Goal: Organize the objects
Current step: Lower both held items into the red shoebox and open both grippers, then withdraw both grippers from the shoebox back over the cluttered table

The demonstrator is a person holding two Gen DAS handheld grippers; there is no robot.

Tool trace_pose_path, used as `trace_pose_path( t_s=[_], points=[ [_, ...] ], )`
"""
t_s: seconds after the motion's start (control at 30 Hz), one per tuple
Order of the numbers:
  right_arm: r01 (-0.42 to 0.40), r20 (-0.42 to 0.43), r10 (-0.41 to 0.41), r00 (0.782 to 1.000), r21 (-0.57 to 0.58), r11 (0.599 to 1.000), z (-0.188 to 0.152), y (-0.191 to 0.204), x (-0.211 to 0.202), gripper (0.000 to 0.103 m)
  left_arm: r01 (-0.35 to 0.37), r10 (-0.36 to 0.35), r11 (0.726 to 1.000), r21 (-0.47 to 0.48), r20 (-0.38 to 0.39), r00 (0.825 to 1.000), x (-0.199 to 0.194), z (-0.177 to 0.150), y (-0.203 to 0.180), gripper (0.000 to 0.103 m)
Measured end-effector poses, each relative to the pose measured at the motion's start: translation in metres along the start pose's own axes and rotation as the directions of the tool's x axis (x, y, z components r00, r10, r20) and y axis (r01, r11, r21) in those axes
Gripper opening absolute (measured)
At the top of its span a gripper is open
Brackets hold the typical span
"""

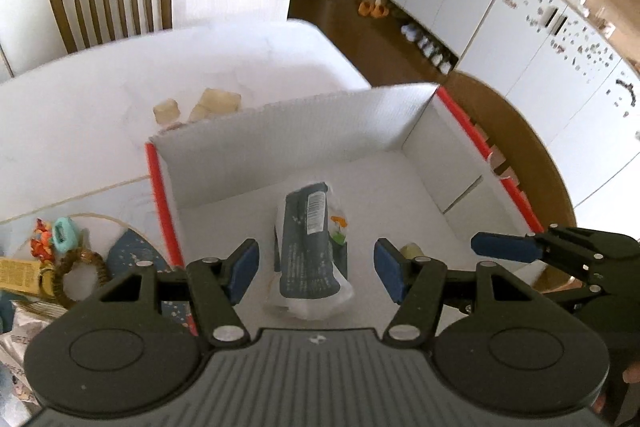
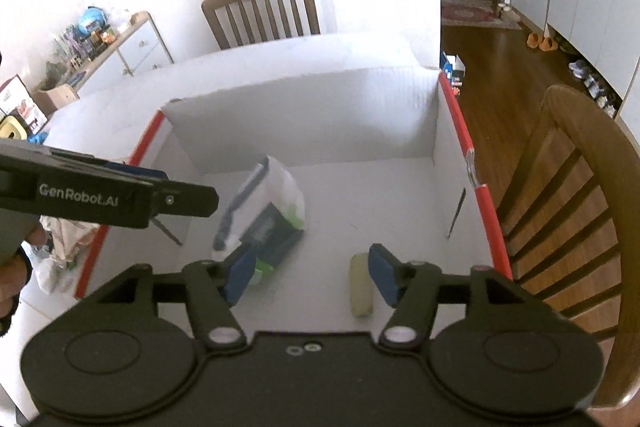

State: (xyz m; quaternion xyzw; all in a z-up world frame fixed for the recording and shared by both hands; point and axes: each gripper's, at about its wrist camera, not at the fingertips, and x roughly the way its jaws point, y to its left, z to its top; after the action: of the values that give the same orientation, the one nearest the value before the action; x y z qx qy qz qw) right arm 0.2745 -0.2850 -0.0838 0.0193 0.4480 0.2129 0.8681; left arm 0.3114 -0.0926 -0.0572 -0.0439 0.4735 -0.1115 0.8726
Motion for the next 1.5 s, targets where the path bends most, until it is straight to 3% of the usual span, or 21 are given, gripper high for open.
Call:
trace_pose_path(
  t_s=[0.23,0.33,0.73,1.2,1.27,1.5],
  points=[
    [-0.013,0.044,0.012,0.999,0.005,1.000,-0.003,0.022,-0.013,0.066,-0.001,-0.001,1.000,0.022,0.098,0.995,-0.038,-0.013,0.010,0.064],
    [-0.021,0.072,0.020,0.997,0.007,1.000,-0.005,0.033,-0.021,0.069,-0.003,0.000,1.000,0.021,0.127,0.992,-0.054,-0.022,0.019,0.072],
    [-0.047,0.166,0.049,0.985,-0.011,0.999,-0.016,0.083,-0.044,0.084,-0.014,0.018,1.000,-0.025,0.191,0.981,-0.105,-0.056,0.073,0.079],
    [-0.063,0.182,0.059,0.981,0.017,0.998,-0.029,0.159,-0.035,0.088,-0.058,0.072,0.996,-0.063,0.259,0.963,-0.155,-0.094,0.138,0.080],
    [-0.070,0.178,0.066,0.982,0.020,0.997,-0.031,0.170,-0.032,0.088,-0.061,0.078,0.996,-0.072,0.262,0.962,-0.159,-0.099,0.148,0.089],
    [-0.076,0.162,0.073,0.984,0.009,0.997,-0.033,0.203,-0.020,0.090,-0.080,0.107,0.991,-0.104,0.281,0.954,-0.172,-0.115,0.185,0.092]
  ],
)
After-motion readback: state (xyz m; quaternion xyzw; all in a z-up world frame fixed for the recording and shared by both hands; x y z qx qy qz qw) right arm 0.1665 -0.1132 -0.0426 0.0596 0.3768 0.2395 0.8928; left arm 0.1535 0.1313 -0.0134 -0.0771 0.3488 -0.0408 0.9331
